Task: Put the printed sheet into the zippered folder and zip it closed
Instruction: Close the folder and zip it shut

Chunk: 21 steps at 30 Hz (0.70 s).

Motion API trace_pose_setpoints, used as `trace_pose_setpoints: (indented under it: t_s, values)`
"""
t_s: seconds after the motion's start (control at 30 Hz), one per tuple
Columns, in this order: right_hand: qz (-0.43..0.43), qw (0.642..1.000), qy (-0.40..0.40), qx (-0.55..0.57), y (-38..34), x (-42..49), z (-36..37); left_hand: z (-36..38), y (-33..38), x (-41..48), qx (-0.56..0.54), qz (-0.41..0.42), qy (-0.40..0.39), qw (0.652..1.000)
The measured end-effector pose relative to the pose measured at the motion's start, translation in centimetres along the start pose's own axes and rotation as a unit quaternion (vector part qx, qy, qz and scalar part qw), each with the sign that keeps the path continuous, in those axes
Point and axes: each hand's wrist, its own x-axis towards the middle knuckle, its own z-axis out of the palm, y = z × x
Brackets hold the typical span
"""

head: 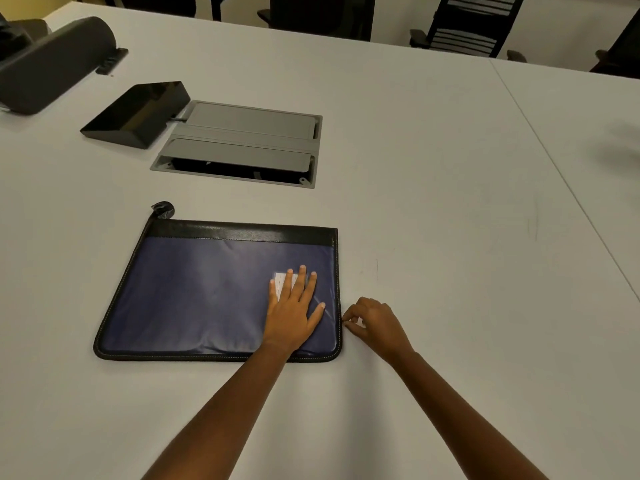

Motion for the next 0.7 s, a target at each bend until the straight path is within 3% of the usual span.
trace_pose_setpoints:
  t_s: [0.47, 0.63, 0.7]
  values:
    - [0.073, 0.991, 0.099, 0.054, -0.1, 0.3, 1.9, 1.0, -0.6, 0.9, 0.006, 0.027, 0.011, 1.0]
    - [0.061, 0.992, 0.105, 0.038, -0.5, 0.1, 2.3, -0.3, 0.8, 1.2, 0.005, -0.006, 0.03, 1.0]
    - [0.052, 0.991, 0.121, 0.024, -0.4, 0.0, 2.5, -0.7, 2.1, 1.6, -0.042, -0.028, -0.013, 0.999]
